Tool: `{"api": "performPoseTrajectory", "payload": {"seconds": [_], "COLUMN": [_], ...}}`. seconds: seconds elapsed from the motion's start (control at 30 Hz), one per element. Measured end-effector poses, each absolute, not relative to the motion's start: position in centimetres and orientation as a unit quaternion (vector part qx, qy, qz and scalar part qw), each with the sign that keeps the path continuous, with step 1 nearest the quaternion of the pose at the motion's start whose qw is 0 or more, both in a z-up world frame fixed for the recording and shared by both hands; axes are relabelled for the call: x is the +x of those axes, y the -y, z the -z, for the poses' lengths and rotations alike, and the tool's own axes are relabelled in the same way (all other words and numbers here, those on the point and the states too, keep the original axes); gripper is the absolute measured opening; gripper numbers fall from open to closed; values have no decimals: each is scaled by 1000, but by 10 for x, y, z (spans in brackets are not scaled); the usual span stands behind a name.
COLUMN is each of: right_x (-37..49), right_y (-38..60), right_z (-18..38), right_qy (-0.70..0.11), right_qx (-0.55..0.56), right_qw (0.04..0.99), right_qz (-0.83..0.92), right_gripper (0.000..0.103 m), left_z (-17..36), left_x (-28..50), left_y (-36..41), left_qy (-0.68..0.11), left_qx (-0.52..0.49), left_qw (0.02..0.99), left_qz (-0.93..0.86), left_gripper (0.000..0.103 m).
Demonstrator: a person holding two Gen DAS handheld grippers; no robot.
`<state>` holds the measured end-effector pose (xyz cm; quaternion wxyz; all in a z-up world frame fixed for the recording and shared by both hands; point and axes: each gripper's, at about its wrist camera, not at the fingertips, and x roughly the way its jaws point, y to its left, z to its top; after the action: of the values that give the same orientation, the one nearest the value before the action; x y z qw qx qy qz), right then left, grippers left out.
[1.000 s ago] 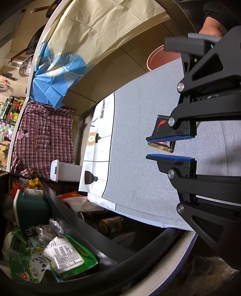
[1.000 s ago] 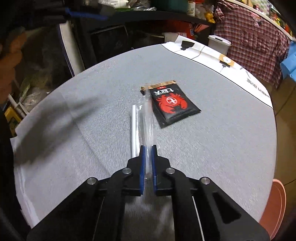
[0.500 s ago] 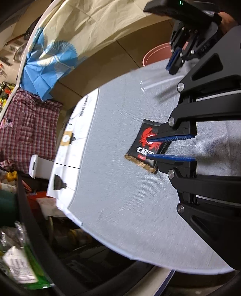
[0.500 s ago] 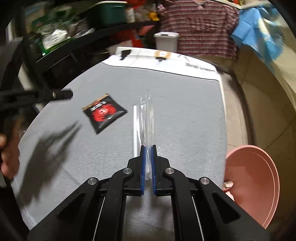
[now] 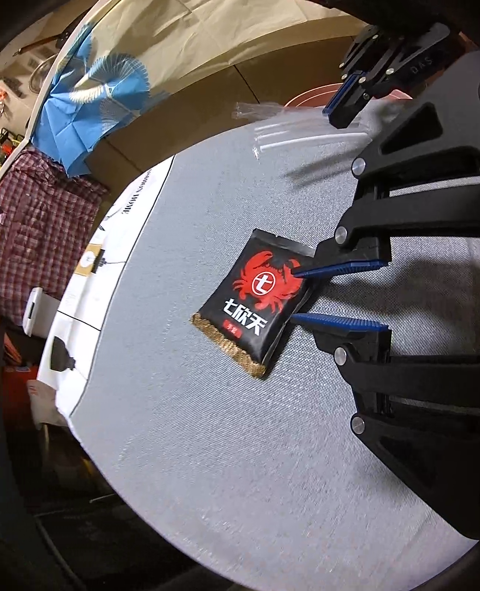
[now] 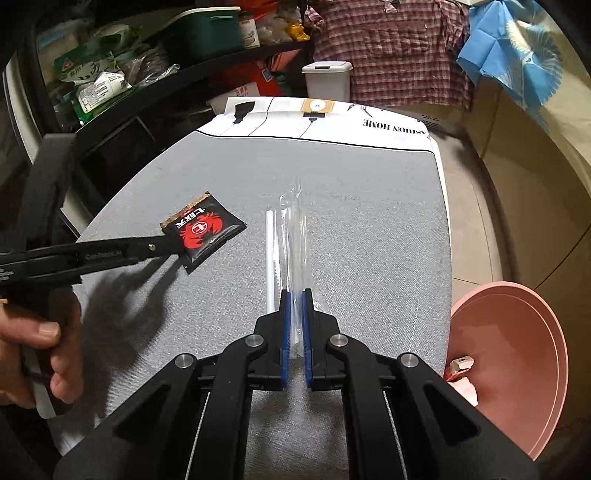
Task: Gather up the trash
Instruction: 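Grasp the clear plastic straws with the right tool while the left tool grasps the black snack packet, then carry the snack packet and straws over the pink bucket with both tools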
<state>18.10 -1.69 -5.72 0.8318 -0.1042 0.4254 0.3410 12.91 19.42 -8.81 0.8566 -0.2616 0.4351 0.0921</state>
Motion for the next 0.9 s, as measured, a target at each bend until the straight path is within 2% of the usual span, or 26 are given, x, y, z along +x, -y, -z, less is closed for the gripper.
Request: {"api": "performPoseTrajectory", "payload": {"seconds": [0.43,0.47,0.53,0.63,0.9], "right_x": [180,180,179,179,181], "right_y": [15,14,14,14,18], "right_z": [58,58,58,58,57], "right_qy": [-424,-423,-423,-423,-420], "right_qx": [-104,-104,-106,-105,-97], "right_qw": [832,832,832,832,837], "right_qz": [-342,-343,-343,-343,-336], "right_gripper": [6,6,6,6,6], "left_z": [89,89,89,87,67], "left_x": [140,141,143,143,140], "left_y": [-207,-207,-209,-211,-206], "left_qy": [-428,-427,-427,-425,-407], "left_qx": [-288,-288,-284,-283,-243], "left_qw": [851,851,852,853,874], "left_qz": [-101,-102,-106,-107,-104], "left_gripper": [19,18,9,2,0]}}
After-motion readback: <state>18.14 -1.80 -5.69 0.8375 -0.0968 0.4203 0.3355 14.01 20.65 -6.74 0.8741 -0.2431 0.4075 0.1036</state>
